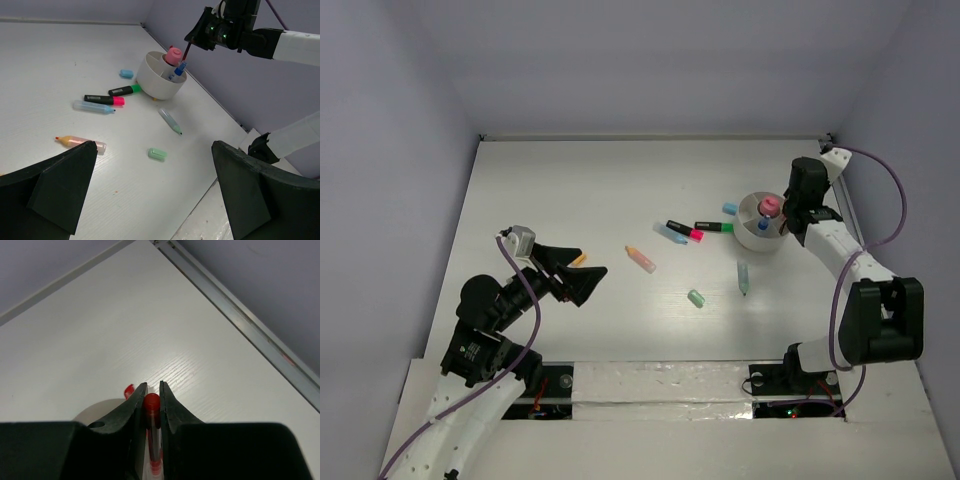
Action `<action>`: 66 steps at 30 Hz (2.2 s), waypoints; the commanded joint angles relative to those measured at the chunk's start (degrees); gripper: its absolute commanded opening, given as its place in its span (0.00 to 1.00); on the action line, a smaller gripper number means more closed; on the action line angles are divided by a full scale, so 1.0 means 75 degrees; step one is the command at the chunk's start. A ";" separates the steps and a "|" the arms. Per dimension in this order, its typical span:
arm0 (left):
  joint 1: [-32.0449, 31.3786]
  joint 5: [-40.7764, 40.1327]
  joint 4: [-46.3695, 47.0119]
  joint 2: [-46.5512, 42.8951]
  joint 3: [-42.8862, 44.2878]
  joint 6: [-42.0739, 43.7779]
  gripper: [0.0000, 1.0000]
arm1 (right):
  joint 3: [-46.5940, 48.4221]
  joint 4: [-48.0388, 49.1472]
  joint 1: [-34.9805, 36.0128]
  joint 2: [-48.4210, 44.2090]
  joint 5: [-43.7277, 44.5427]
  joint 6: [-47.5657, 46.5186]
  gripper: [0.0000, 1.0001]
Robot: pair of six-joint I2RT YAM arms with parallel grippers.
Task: Sort the stationery into containers
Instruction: Place the pen in the storage box, then pick up the pen cap from the center of the board.
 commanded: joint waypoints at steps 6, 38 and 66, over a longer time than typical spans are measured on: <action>0.0098 0.0078 0.0297 0.0017 0.0144 0.0101 0.99 | 0.0231 0.0082 0.0174 -0.0029 -0.0035 0.0080 0.27; 0.0099 0.0476 0.0403 0.0626 0.0132 0.0077 0.99 | 0.8255 -0.6572 0.1873 0.4187 -0.5192 -0.4642 0.02; 0.0099 0.1074 0.0719 0.1447 0.0027 0.0030 0.99 | 0.9114 -0.8192 0.1475 0.6884 -0.4383 -0.6201 0.71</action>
